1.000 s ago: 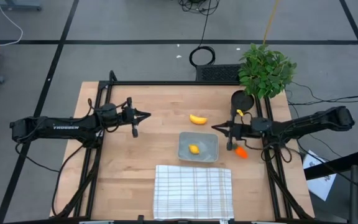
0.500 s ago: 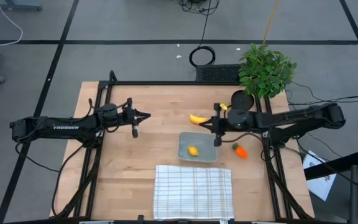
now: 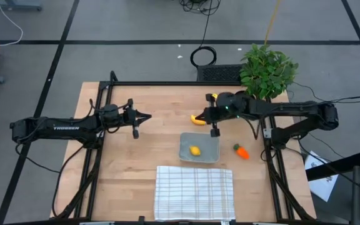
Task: Pick and placing Produce into tupperware
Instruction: Put the yellow banana into the gray bin
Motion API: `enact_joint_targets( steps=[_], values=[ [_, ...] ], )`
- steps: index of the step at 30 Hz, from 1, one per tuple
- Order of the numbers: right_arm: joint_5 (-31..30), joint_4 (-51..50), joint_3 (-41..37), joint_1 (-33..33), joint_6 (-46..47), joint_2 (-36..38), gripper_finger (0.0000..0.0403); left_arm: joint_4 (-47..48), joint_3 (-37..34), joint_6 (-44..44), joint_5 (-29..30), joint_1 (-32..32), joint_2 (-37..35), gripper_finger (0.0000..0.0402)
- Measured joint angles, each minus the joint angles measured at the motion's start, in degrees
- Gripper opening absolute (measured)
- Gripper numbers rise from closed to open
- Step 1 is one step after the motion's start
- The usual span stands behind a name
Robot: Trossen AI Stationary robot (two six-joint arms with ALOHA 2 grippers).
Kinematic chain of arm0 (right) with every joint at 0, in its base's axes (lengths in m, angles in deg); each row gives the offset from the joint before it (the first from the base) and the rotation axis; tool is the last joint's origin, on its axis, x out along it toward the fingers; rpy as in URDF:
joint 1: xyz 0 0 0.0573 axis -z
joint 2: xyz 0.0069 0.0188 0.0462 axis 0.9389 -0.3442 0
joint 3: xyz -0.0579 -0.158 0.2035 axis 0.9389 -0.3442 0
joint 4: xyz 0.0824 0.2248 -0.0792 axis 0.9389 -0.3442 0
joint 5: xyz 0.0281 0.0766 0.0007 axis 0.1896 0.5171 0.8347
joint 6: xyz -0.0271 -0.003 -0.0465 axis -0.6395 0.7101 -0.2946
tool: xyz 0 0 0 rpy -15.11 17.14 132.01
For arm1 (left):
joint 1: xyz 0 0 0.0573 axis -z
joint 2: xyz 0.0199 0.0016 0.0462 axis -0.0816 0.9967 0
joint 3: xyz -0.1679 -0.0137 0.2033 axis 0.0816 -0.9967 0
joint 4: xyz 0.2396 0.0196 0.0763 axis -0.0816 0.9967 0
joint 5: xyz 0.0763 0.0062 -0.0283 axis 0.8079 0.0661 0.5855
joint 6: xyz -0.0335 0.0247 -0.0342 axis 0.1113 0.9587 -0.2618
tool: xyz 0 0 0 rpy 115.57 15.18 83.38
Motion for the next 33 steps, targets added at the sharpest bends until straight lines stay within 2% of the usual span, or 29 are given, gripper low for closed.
enact_joint_targets(
  steps=[7,15,23,28,33],
  values=[
    [7.3,-5.9,7.3,4.4,-1.2,-6.4,0.0,0.0,0.0,0.3,0.0,0.0,0.0,0.0026],
    [7.6,-10.6,11.7,9.6,0.4,-12.4,0.0,0.0,0.0,1.3,1.6,0.0,0.0,0.0026],
    [7.6,-15.4,11.7,14.8,1.1,-13.7,0.0,1.4,0.0,1.9,2.2,0.0,0.1,0.0026],
    [8.0,-18.5,11.7,15.3,-1.1,-14.0,0.0,2.2,0.0,2.0,3.1,0.0,0.1,0.0026],
    [8.9,-19.7,11.7,15.1,-0.7,-17.6,0.0,2.5,0.0,2.6,3.5,0.0,0.1,0.0026]
  ],
)
